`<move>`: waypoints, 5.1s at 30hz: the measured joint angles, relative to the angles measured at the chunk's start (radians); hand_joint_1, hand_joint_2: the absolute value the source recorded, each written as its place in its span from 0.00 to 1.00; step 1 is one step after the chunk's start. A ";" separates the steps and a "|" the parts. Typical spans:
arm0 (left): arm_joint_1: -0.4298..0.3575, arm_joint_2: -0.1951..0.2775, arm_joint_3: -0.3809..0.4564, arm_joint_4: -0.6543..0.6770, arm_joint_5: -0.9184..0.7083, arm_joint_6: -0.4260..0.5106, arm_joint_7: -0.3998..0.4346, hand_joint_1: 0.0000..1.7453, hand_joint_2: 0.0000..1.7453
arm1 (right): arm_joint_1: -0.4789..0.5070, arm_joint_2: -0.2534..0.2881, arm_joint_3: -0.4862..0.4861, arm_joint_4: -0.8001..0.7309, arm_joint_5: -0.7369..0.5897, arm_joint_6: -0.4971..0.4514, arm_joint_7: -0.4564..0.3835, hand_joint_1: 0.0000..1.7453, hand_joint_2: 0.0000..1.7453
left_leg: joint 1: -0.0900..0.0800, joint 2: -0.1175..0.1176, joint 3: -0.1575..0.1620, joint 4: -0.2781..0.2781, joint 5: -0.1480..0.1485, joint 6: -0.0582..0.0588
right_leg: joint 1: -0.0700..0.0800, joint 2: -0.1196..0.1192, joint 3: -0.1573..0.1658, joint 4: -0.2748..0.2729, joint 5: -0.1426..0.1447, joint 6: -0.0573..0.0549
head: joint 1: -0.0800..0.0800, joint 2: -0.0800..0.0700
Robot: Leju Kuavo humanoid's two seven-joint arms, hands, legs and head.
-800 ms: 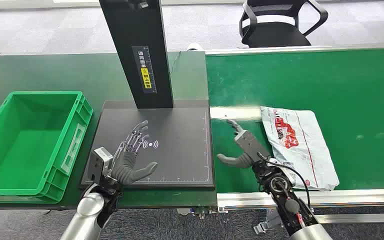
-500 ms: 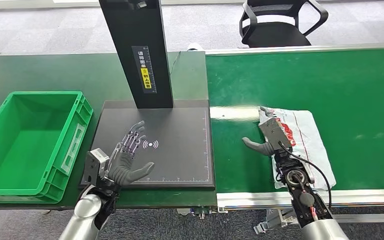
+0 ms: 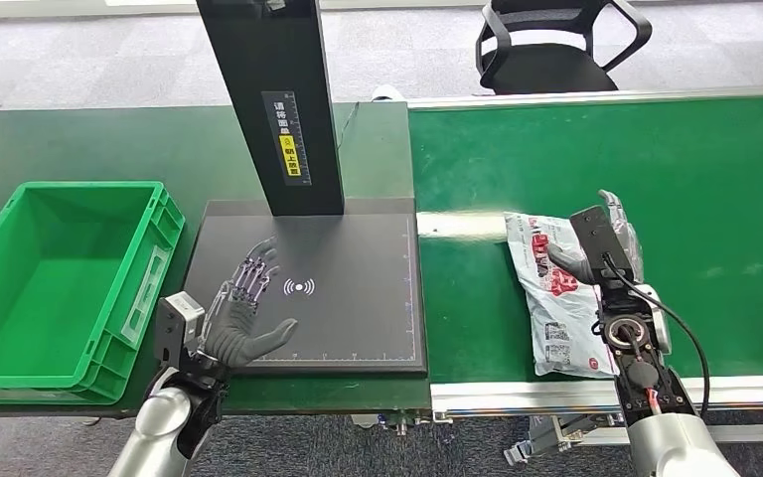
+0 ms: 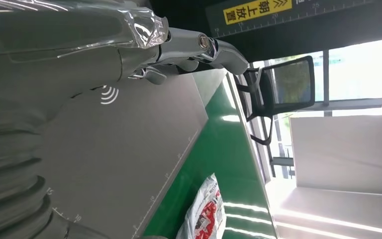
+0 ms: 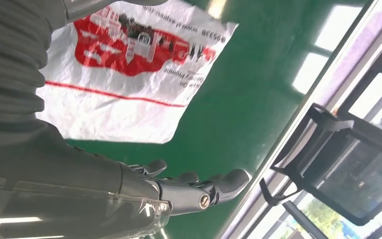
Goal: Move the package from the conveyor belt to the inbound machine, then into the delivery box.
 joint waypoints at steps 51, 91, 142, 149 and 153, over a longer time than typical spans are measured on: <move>0.023 -0.043 0.022 -0.063 -0.097 0.019 0.094 0.00 1.00 | -0.011 0.013 0.069 0.151 0.592 0.292 0.577 0.50 1.00 | 0.000 -0.002 0.000 0.000 0.000 0.000 | 0.000 -0.002 0.000 -0.001 0.000 0.000 | 0.000 0.000; 0.078 -0.034 0.044 -0.107 -0.106 0.032 0.089 0.00 1.00 | -0.035 0.049 0.005 0.166 0.561 0.373 0.437 1.00 1.00 | 0.000 -0.002 0.000 0.000 0.000 0.001 | 0.000 -0.002 0.000 0.000 0.000 0.000 | 0.000 0.000; 0.112 -0.005 0.077 -0.138 -0.064 0.012 -0.018 0.00 1.00 | -0.089 0.214 0.412 -0.016 0.241 0.192 -0.214 1.00 1.00 | 0.000 0.000 -0.002 0.000 0.000 0.000 | 0.000 -0.002 -0.001 0.000 0.000 0.000 | 0.000 0.000; 0.084 -0.001 0.065 -0.106 -0.058 0.013 -0.020 0.00 1.00 | -0.157 0.252 0.499 0.101 0.264 0.221 -0.194 1.00 1.00 | 0.000 0.000 -0.001 0.000 0.000 0.000 | 0.001 -0.001 -0.001 0.000 0.000 0.000 | 0.000 0.000; 0.078 0.003 0.064 -0.098 -0.054 0.012 -0.018 0.00 1.00 | -0.195 0.267 0.540 0.172 0.282 0.223 -0.142 1.00 1.00 | 0.000 0.000 -0.001 0.000 0.000 0.000 | 0.001 -0.001 -0.001 0.000 0.000 0.000 | 0.000 0.000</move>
